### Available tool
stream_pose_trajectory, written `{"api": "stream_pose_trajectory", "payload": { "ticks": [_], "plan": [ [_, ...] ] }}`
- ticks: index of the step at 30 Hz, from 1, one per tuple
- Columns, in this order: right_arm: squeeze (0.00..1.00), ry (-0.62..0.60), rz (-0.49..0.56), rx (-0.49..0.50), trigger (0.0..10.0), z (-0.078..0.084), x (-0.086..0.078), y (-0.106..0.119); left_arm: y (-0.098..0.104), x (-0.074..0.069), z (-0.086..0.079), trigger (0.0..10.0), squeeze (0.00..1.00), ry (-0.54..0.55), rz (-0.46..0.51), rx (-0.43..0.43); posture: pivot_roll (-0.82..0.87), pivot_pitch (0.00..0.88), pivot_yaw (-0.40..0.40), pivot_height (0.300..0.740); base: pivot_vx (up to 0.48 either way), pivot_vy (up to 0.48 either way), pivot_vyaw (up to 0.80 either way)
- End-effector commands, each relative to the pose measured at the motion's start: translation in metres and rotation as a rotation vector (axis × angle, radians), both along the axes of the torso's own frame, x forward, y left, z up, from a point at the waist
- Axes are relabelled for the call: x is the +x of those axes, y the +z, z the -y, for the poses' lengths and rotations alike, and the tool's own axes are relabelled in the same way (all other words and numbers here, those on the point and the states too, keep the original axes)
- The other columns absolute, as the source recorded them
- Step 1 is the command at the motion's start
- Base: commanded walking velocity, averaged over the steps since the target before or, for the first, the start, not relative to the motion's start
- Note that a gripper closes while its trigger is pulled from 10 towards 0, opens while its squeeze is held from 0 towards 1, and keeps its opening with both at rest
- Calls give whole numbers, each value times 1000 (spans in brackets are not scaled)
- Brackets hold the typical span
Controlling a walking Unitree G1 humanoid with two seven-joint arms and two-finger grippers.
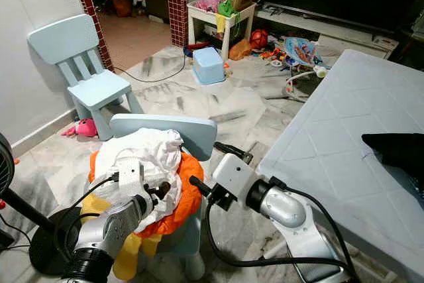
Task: Hang hanger
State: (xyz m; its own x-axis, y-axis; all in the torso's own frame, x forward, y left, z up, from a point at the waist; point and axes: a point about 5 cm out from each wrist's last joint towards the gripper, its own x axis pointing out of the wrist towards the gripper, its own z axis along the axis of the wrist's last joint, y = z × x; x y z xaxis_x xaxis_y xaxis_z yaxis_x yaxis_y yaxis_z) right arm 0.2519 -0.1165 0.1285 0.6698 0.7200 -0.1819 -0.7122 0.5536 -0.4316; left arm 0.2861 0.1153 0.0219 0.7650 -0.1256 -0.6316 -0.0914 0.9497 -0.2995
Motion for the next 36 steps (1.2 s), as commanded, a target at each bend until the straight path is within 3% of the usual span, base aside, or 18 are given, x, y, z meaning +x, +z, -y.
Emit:
{"api": "stream_pose_trajectory", "payload": {
  "ticks": [1, 14, 31, 36],
  "plan": [
    [0, -10, -1, -8, 10000, 4, 1, 0, 3, 5, 0, 0, 0, 7, 14, 5, -210, 0, -6, 740, 0, 0, 0],
    [0, -9, 2, -10, 10000, 3, 1, -1, 1, 14, -8, 0, 0, 53, 27, 18, -210, 0, -5, 740, 0, 0, 0],
    [0, 4, -1, -13, 10000, 5, 2, 0, 0, 15, -7, 0, 0, 72, 60, 41, -209, 0, -8, 740, 0, 0, 0],
    [0, 30, -22, -11, 10000, 6, -1, -1, 6, 13, -10, 0, 0, 123, 81, 59, -209, 0, -8, 740, 0, 0, 0]
  ]
}}
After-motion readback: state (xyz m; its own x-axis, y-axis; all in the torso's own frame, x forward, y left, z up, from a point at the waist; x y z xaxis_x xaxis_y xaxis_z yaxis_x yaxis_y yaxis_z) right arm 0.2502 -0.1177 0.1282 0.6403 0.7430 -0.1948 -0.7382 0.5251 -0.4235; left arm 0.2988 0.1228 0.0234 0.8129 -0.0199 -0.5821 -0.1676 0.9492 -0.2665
